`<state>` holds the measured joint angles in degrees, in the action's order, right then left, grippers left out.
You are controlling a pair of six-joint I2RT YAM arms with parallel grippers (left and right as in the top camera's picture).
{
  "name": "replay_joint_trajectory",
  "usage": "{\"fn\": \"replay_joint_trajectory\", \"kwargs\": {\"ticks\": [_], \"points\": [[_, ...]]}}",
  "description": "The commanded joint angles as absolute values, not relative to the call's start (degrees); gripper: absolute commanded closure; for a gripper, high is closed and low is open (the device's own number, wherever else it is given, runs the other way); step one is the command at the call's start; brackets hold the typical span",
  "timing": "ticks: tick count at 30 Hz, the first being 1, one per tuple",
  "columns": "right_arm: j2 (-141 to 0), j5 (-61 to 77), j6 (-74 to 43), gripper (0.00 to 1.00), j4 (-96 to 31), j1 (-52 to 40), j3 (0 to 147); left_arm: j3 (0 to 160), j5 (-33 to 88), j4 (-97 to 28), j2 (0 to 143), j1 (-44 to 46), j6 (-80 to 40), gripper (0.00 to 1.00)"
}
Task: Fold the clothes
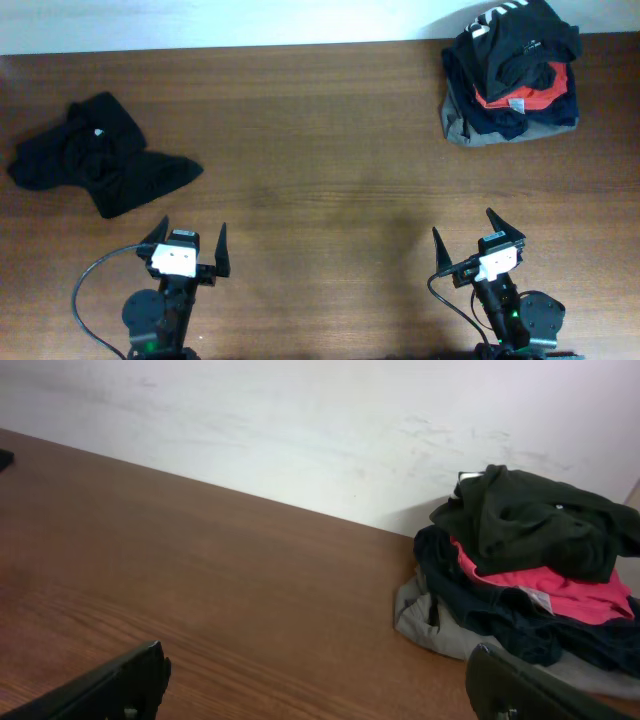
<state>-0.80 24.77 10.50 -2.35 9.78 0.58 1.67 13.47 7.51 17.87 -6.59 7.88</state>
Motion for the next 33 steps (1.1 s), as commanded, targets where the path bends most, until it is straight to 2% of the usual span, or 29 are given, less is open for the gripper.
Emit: {"fn": "replay_joint_trajectory", "kwargs": {"ticks": [1, 7, 19, 33], "points": [[-0.25, 25.06, 9.98, 0.01, -2.61, 10.15, 0.32, 0.54, 14.13, 5.37, 15.29, -6.74, 7.38, 0.01], [-0.25, 25.06, 9.98, 0.01, -2.61, 10.15, 0.32, 0.54, 14.13, -3.51, 10.66, -6.74, 7.35, 0.01], [-0.25, 25.06, 9.98, 0.01, -2.61, 10.15, 0.32, 0.54, 14.13, -3.05, 0.19, -6.68, 7.35, 0.01], [-0.25, 25.06, 9.98, 0.01, -2.61, 10.15, 0.32, 0.54, 14.13, -3.42, 0.32, -6.63, 7.35, 0.01]]}}
